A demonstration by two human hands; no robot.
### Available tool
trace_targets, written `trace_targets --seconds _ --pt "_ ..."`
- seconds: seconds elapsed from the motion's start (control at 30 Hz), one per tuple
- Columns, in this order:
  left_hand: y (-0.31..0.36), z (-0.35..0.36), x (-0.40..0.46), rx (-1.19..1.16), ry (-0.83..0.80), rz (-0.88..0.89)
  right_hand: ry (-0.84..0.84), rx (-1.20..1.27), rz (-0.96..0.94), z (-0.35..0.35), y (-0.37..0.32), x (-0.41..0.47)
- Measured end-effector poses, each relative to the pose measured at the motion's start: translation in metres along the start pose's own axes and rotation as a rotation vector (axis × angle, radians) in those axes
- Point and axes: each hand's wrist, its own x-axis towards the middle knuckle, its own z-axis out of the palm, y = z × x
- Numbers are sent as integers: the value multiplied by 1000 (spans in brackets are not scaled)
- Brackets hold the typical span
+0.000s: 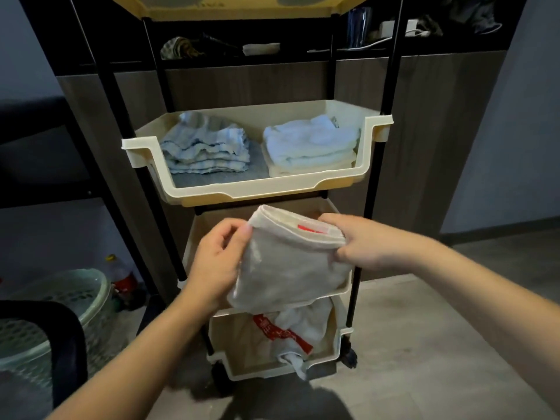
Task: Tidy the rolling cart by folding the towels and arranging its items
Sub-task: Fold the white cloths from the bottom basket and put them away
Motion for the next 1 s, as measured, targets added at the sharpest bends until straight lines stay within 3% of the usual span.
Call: trace_targets --seconds 0.1,0.17,0.27,0.37,0.43,0.53,0.7,0.77,0.9,0.93,1.0 --pt "13 13 12 -50 -27 89 35 -28 99 -18 -1 2" --pt "12 22 14 -90 -134 84 40 92 160 -21 0 1" --pt "-24 20 5 -270 -403 6 95 269 256 -16 3 2" --pt "-51 25 -22 -197 -604 -185 220 369 341 -17 8 5" --pt "-57 37 -24 -100 -501 -199 263 380 359 -19 12 5" --pt "-49 42 -3 5 -288 -74 284 237 335 -21 16 2" --pt "-27 32 19 167 -204 52 134 0 203 -10 11 4" --pt "-24 17 22 264 -258 -62 187 -43 181 2 12 14" --pt "-39 -29 13 373 -739 -604 324 -55 273 25 37 56" --pt "-44 -33 7 287 -766 -678 300 -81 299 31 44 69" --pt "-51 -29 -3 61 -612 -760 245 -133 380 39 52 94"
